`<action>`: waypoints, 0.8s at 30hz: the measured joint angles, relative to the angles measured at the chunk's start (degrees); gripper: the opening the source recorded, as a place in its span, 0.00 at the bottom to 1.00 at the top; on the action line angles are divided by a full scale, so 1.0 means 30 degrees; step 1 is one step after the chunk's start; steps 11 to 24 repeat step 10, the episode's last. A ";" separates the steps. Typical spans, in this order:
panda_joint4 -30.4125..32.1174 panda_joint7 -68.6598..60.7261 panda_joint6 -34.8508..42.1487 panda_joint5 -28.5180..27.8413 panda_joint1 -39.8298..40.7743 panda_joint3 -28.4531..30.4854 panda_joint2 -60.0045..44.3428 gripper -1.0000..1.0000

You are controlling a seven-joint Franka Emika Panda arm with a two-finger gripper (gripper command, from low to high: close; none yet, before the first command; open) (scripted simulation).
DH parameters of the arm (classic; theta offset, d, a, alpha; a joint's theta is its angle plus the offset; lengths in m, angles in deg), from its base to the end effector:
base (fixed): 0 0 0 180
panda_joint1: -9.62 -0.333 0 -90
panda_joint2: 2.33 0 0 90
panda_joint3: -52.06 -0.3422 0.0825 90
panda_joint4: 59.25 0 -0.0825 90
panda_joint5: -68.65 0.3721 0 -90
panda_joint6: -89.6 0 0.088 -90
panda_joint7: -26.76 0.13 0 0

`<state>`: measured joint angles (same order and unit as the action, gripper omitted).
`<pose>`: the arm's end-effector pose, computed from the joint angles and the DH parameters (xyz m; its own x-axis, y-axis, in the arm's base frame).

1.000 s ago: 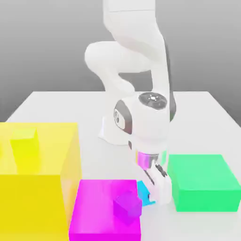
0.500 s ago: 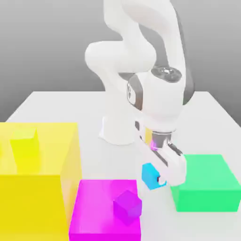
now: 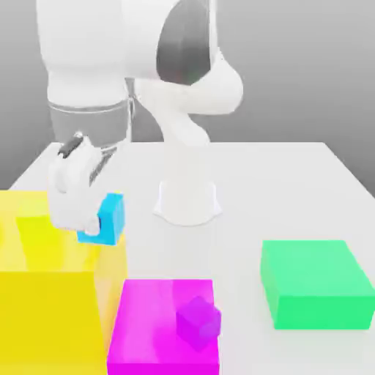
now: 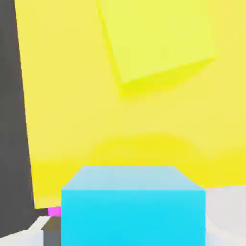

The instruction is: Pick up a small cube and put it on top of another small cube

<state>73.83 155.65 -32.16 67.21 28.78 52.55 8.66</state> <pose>0.4346 -0.1570 0.4264 -0.8458 -0.5332 0.0190 -0.5334 0.8458 -0.0078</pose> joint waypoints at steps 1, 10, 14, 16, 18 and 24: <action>-0.0486 0.0043 0.0682 0.0055 0.0312 0.0324 0.0240 0.00; 0.0187 0.0108 -0.0592 0.0219 0.1023 0.1109 -0.0253 1.00; 0.0187 0.0108 -0.0592 0.0219 0.1023 0.1109 -0.0253 1.00; 0.0187 0.0108 -0.0592 0.0219 0.1023 0.1109 -0.0253 1.00; 0.0187 0.0108 -0.0592 0.0219 0.1023 0.1109 -0.0253 1.00; 0.0187 0.0108 -0.0592 0.0219 0.1023 0.1109 -0.0253 1.00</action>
